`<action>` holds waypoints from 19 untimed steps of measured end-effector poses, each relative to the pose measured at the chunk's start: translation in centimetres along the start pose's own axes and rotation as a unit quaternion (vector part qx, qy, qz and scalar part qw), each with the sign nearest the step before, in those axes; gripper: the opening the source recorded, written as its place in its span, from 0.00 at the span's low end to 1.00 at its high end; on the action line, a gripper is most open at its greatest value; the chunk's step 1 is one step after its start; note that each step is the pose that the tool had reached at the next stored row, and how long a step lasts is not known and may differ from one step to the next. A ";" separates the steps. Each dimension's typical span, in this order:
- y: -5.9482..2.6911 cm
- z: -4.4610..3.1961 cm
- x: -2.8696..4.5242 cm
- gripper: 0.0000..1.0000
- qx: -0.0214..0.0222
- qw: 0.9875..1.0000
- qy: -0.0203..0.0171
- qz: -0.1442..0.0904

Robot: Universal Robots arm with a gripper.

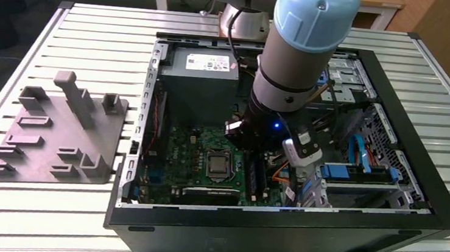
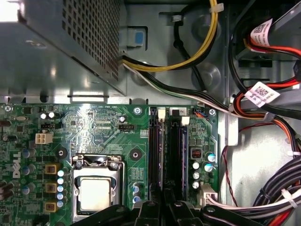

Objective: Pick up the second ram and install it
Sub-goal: 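Insert the second ram into the second slot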

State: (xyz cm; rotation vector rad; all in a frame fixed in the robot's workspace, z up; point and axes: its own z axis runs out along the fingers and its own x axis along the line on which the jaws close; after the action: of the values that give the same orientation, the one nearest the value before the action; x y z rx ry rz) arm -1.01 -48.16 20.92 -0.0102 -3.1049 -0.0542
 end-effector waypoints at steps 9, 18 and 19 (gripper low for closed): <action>-0.02 0.30 0.00 0.14 0.000 1.000 0.000 0.000; 0.00 -0.25 0.02 0.27 0.000 1.000 0.000 0.000; 0.02 -0.64 0.03 0.27 0.000 1.000 0.000 0.000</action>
State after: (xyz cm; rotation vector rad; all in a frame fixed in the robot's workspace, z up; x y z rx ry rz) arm -1.02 -48.16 21.56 -0.0105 -3.1051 -0.0544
